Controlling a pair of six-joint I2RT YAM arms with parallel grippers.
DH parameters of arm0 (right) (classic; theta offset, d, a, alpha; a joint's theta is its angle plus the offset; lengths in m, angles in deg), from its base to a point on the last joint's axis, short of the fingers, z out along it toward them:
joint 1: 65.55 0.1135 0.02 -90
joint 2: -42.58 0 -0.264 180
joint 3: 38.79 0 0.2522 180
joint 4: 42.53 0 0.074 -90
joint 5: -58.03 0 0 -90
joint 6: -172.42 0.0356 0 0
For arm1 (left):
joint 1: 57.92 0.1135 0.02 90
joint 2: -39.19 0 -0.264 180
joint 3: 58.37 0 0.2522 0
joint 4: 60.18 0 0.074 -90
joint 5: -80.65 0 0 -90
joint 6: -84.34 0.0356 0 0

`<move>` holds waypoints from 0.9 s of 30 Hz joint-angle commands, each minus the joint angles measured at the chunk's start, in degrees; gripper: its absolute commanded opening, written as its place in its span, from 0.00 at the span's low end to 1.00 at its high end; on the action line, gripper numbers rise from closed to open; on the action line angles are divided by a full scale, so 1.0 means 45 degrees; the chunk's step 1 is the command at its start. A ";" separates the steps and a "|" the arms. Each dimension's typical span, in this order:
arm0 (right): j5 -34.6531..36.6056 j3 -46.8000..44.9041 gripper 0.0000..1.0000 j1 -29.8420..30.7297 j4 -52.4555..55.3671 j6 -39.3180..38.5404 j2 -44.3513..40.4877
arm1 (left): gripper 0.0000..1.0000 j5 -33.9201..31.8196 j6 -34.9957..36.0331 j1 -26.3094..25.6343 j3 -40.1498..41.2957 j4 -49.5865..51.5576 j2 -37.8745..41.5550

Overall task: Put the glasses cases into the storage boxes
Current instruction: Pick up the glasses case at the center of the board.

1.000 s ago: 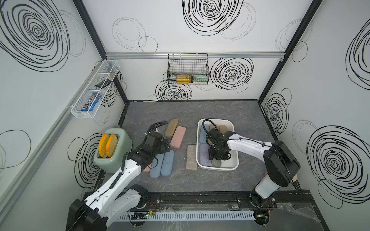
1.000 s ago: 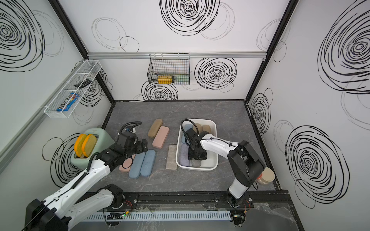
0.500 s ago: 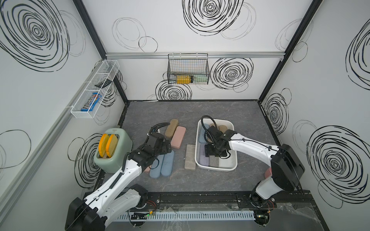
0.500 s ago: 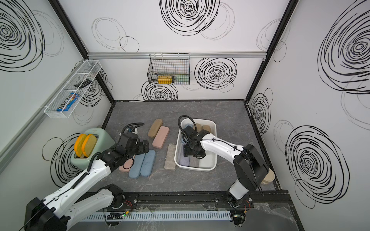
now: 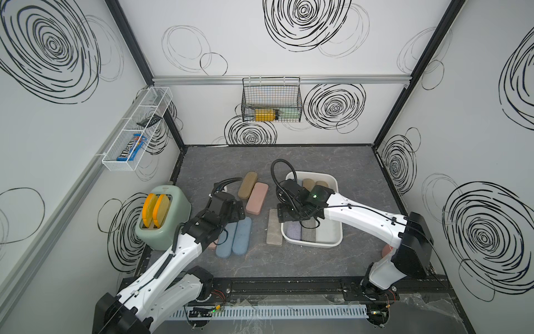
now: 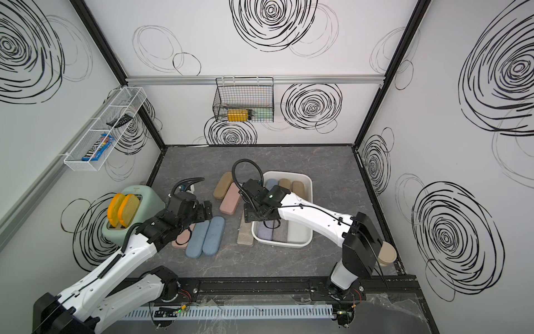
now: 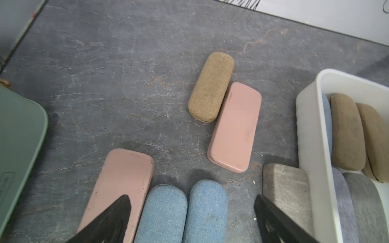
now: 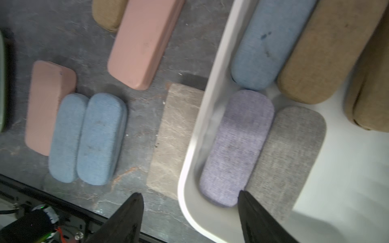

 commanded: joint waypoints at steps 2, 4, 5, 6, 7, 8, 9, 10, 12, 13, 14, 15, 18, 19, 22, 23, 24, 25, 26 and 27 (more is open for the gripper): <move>0.0566 0.1542 0.75 0.0421 -0.0360 0.0595 0.1872 | 0.96 -0.0593 -0.0252 0.0235 -0.0082 -0.0141 0.0689; 0.0819 0.2578 0.79 0.0654 -0.0120 0.0553 0.2752 | 0.96 -0.0617 -0.0283 0.0209 -0.0129 -0.0113 0.0682; 0.0993 0.3050 0.81 0.0776 -0.0020 0.0503 0.3189 | 0.96 -0.0703 -0.0311 0.0203 -0.0146 -0.0060 0.0689; 0.1130 0.3429 0.82 0.0858 0.0031 0.0434 0.3503 | 0.96 -0.0814 -0.0330 0.0211 -0.0158 -0.0017 0.0725; 0.1236 0.3750 0.83 0.0908 0.0056 0.0402 0.3846 | 0.96 -0.0955 -0.0368 0.0242 -0.0170 0.0024 0.0783; 0.1245 0.4023 0.83 0.0905 0.0071 0.0373 0.4147 | 0.96 -0.1055 -0.0390 0.0259 -0.0137 0.0034 0.0840; 0.1255 0.4222 0.84 0.0893 0.0079 0.0370 0.4327 | 0.96 -0.1096 -0.0390 0.0295 -0.0113 0.0019 0.0864; 0.1265 0.4405 0.85 0.0866 0.0006 0.0348 0.4528 | 0.96 -0.1067 -0.0390 0.0332 -0.0093 0.0010 0.0814; 0.1205 0.4641 0.87 0.0728 -0.0325 0.0254 0.4771 | 0.96 -0.0903 -0.0371 0.0500 -0.0144 0.0030 0.0554; 0.1112 0.4665 0.88 0.0610 -0.0622 0.0202 0.4869 | 0.96 -0.0796 -0.0352 0.0636 -0.0189 0.0053 0.0398; 0.0994 0.4648 0.88 0.0484 -0.0917 0.0142 0.4945 | 0.96 -0.0710 -0.0337 0.0759 -0.0209 0.0037 0.0322; 0.0759 0.4627 0.87 0.0303 -0.1258 0.0106 0.5039 | 0.96 -0.0584 -0.0313 0.0892 -0.0209 0.0016 0.0280; -0.0064 0.4808 0.82 -0.0273 -0.1894 0.0004 0.5427 | 0.96 -0.0435 -0.0254 0.1032 -0.0115 -0.0132 0.0337; -0.0239 0.4959 0.81 -0.0399 -0.1923 -0.0051 0.5572 | 0.96 -0.0356 -0.0234 0.1068 -0.0093 -0.0170 0.0310; -0.0290 0.5447 0.81 -0.0435 -0.1710 -0.0326 0.5911 | 0.96 -0.0204 -0.0205 0.1203 -0.0148 -0.0158 0.0096; -0.0325 0.5502 0.81 -0.0349 -0.1636 -0.0360 0.5950 | 0.96 -0.0184 -0.0195 0.1253 -0.0151 -0.0160 0.0055; -0.0308 0.5505 0.81 -0.0196 -0.1555 -0.0352 0.5945 | 0.96 -0.0163 -0.0195 0.1310 -0.0151 -0.0161 0.0033; -0.0254 0.5469 0.82 0.0008 -0.1480 -0.0309 0.5934 | 0.96 -0.0065 -0.0180 0.1421 -0.0122 -0.0218 0.0008; -0.0122 0.5430 0.82 0.0215 -0.1378 -0.0192 0.5887 | 0.96 0.0068 -0.0161 0.1565 -0.0095 -0.0289 -0.0011; 0.0022 0.5365 0.84 0.0465 -0.1264 0.0004 0.5875 | 0.96 0.0232 -0.0138 0.1747 -0.0074 -0.0353 -0.0044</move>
